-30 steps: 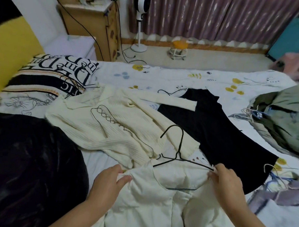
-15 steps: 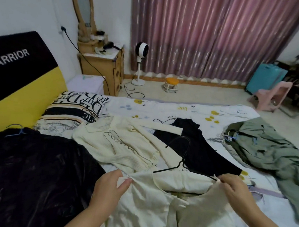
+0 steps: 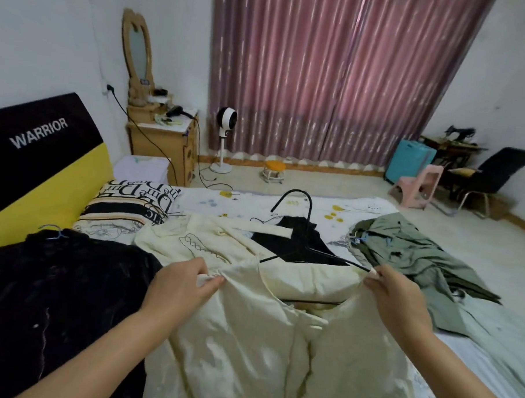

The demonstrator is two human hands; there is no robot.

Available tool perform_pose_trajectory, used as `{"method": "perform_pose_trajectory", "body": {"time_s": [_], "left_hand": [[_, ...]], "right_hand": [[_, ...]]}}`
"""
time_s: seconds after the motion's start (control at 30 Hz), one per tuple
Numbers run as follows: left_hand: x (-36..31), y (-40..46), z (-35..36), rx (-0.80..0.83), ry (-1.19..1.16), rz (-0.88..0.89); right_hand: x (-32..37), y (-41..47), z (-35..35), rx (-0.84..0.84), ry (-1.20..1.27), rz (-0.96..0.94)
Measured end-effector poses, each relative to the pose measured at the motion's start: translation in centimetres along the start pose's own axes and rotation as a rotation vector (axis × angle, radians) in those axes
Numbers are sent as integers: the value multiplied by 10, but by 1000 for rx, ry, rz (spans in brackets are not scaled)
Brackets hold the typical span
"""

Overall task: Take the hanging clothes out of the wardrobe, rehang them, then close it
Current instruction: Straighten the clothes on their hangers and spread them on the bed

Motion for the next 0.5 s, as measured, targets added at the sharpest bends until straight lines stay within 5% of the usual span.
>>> {"method": "perform_pose_trajectory", "body": {"time_s": [0.5], "left_hand": [[-3, -161, -119, -338, -70, -124]], "right_hand": [[77, -71, -100, -299, -4, -383]]}}
Point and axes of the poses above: each hand's wrist, its own y-axis towards the middle knuckle, its own z-axis out of the palm, x = y × z, the point moved 3 cm from there along y, towards the middle knuckle, and after that the axes turned 12 degrees about -z, right-handed, at the moved point
